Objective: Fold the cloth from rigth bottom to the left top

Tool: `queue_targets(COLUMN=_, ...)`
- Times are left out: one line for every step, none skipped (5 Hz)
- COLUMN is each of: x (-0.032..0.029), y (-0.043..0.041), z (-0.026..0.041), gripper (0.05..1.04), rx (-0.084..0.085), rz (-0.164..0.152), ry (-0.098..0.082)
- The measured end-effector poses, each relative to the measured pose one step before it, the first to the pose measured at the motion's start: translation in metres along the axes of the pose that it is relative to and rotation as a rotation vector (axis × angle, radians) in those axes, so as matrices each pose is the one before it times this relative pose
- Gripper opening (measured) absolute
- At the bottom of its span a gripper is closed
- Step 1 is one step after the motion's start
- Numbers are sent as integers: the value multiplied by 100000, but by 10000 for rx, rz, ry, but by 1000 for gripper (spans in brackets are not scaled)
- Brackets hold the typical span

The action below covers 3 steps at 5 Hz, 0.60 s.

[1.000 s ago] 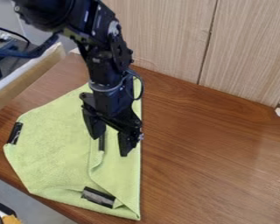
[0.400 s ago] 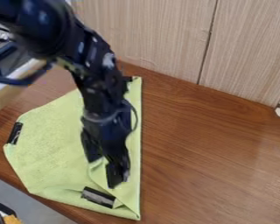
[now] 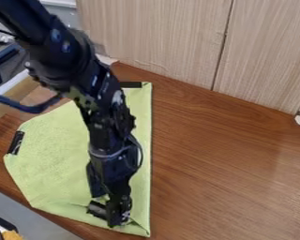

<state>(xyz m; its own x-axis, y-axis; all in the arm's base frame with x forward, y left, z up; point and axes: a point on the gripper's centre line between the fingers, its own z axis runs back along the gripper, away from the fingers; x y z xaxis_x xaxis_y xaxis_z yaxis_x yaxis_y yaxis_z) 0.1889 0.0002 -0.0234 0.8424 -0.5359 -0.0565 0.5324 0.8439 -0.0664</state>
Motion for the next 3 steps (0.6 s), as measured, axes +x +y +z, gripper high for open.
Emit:
queue_targets(x=-396, y=-13, z=-221, gripper=999, rx=134, rz=-250, ry=134)
queue_targets(x=-620, y=-396, z=-330, gripper=999, rx=-51, rz=-204, ry=133)
queue_targets(x=-78, y=-371, z=-66, gripper=999, rx=-8, rz=-227, ry=52)
